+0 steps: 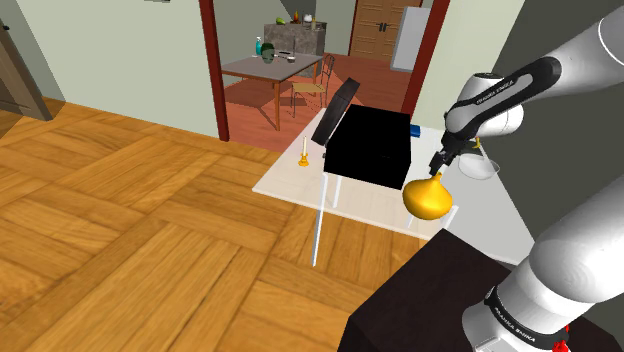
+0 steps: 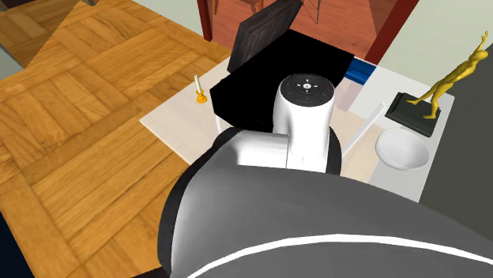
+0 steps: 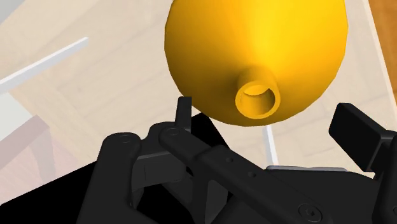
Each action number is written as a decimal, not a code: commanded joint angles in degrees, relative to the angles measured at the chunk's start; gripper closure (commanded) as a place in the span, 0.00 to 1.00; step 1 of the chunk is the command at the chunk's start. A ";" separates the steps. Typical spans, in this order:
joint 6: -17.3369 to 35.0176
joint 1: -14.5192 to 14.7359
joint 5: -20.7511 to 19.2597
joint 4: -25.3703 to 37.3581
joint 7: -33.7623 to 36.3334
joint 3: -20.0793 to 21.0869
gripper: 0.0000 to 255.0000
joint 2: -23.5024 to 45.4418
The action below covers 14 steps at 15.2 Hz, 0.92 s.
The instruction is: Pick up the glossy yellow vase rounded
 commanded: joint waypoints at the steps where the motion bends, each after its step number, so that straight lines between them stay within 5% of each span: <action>1: 2.11 0.13 0.84 -0.31 -0.75 -0.51 0.00 1.84; 8: 7.41 0.68 3.68 -1.29 -2.55 -1.03 0.00 6.47; 9: 7.42 0.68 3.61 -1.36 -2.48 -1.02 1.00 6.41; 14: 7.44 0.67 3.65 -1.33 -2.54 -1.03 1.00 6.45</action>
